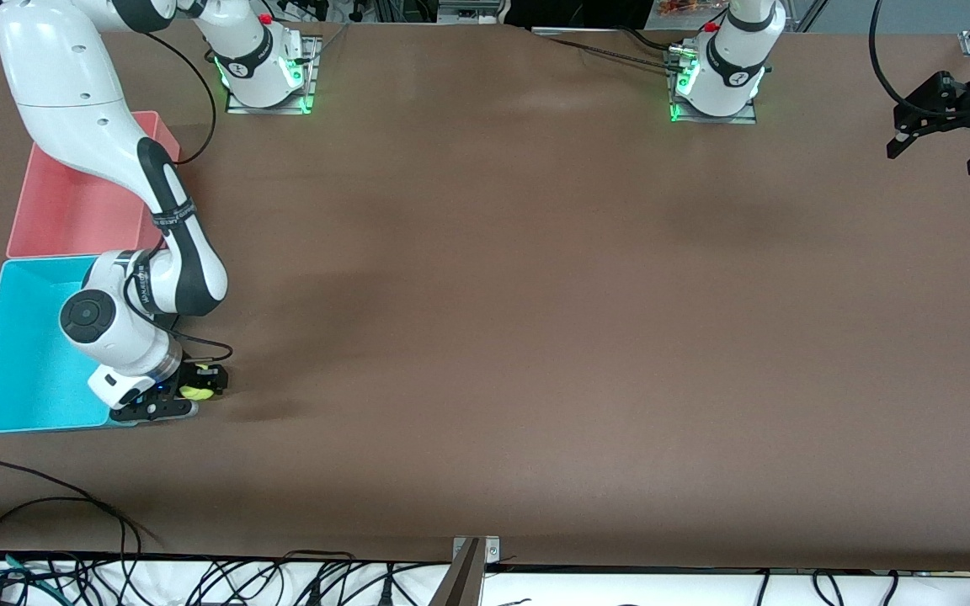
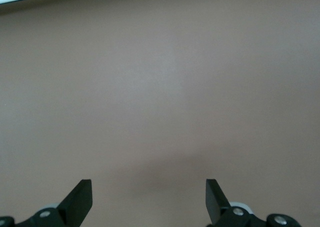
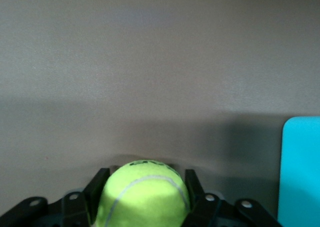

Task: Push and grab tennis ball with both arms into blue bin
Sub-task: 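Grasp the tennis ball with the right gripper and lift it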

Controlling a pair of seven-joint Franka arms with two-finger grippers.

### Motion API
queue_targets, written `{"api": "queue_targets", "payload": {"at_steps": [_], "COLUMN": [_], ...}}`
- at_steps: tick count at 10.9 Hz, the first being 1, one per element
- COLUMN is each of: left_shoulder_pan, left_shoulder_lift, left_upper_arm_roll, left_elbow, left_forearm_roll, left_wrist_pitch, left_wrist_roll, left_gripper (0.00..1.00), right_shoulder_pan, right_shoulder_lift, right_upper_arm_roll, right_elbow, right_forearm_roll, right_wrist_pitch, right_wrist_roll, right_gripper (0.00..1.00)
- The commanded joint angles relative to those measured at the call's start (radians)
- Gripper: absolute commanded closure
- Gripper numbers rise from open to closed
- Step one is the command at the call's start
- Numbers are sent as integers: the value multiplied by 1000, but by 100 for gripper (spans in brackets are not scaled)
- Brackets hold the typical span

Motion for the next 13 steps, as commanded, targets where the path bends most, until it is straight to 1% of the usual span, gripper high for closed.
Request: {"api": "queue_targets", "payload": {"at_steps": [1,3,4,6,7,8,9,10,11,13], "left_shoulder_pan": [-28,-27,-22,-33,-62,-97,-123,-125,-123,-113], "left_shoulder_lift": [44,50,52,52,56,71,85,102,111,119], "left_upper_arm_roll": [-17,-14,-14,-13,3,39,70,88,93,89], "left_elbow": [79,82,81,85,87,91,123,145,150,151], "left_forearm_roll": [13,12,12,13,13,13,15,13,13,13], "left_wrist_pitch": [-16,-22,-26,-85,-89,-89,-94,-109,-112,-114], "left_wrist_roll": [-98,-114,-116,-152,-221,-241,-241,-241,-241,-240], "left_gripper": [0,0,0,0,0,0,0,0,0,0], "right_shoulder_pan": [-12,-10,-9,-12,-15,-16,-26,-47,-76,-124], "right_shoulder_lift": [-13,-53,-88,-137,-168,-209,-234,-251,-268,-268], "right_upper_arm_roll": [3,5,5,0,-32,-56,-100,-121,-128,-138], "right_elbow": [-7,-3,11,81,103,102,93,77,57,18], "right_forearm_roll": [-14,-13,-16,-16,-19,-19,0,9,10,10], "right_wrist_pitch": [-85,-128,-195,-438,-553,-643,-690,-689,-697,-676], "right_wrist_roll": [1,1,1,-11,-20,-69,-155,-222,-256,-304], "right_gripper": [85,85,85,85,85,84,83,83,83,83]}}
